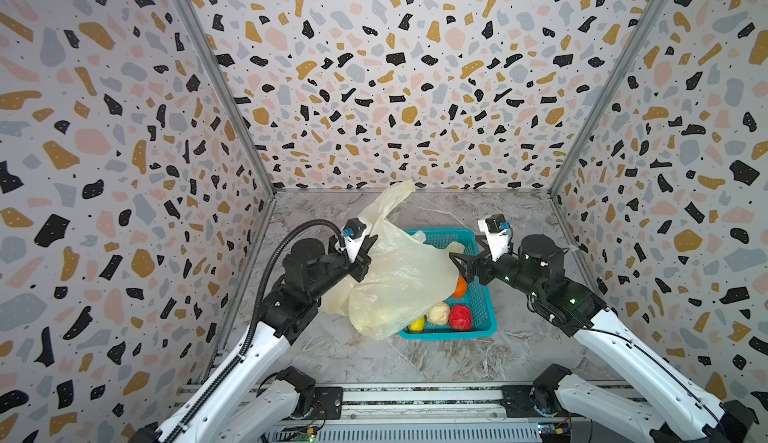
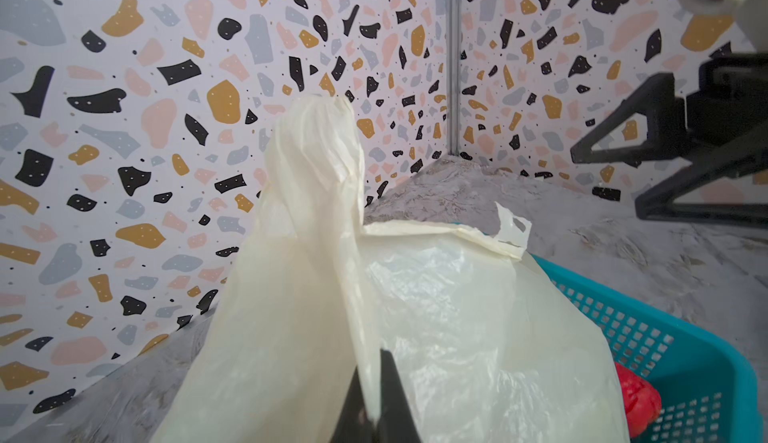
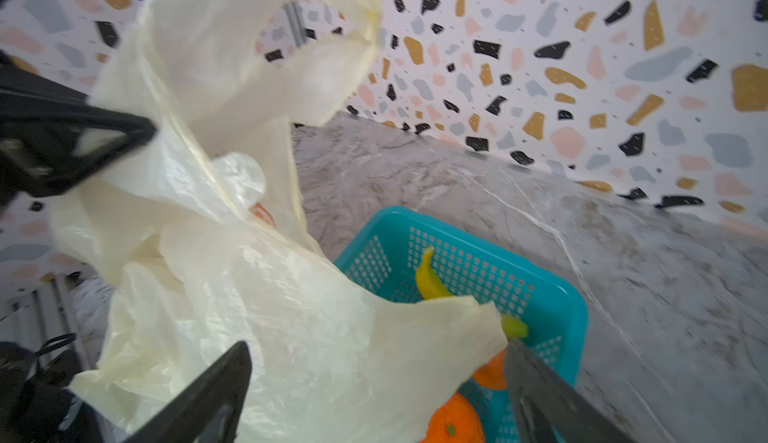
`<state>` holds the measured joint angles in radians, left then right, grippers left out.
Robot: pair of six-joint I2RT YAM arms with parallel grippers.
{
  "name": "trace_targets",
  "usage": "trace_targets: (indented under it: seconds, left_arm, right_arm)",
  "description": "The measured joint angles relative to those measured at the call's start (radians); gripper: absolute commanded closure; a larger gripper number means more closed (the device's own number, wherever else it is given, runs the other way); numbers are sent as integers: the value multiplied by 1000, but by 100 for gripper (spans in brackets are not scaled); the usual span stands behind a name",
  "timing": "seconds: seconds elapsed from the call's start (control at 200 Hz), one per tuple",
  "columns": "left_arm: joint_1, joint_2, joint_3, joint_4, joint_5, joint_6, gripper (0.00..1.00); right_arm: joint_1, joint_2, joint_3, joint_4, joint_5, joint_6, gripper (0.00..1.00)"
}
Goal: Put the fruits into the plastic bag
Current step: 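Reach both grippers forward to the yellow bag's opening edges, then grasp the bag's edges with both grippers and lift it off the basket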
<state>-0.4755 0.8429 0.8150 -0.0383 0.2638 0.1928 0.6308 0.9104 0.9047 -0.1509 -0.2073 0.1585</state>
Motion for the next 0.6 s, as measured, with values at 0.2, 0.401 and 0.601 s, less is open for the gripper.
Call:
trace_targets:
  seconds: [0.2,0.401,0.601]
  left_arm:
    - [0,-30,-5,-80,101,109,100]
    - [0,-63,-11,-110,163,148,100]
    - [0,-73,-21,-106,203,154,100]
  right_arm:
    - [57,28,1,78,-193,-6,7]
    - [125,136,40,130,-261,-12,9]
    - [191,259,93,179,-286,-26,45]
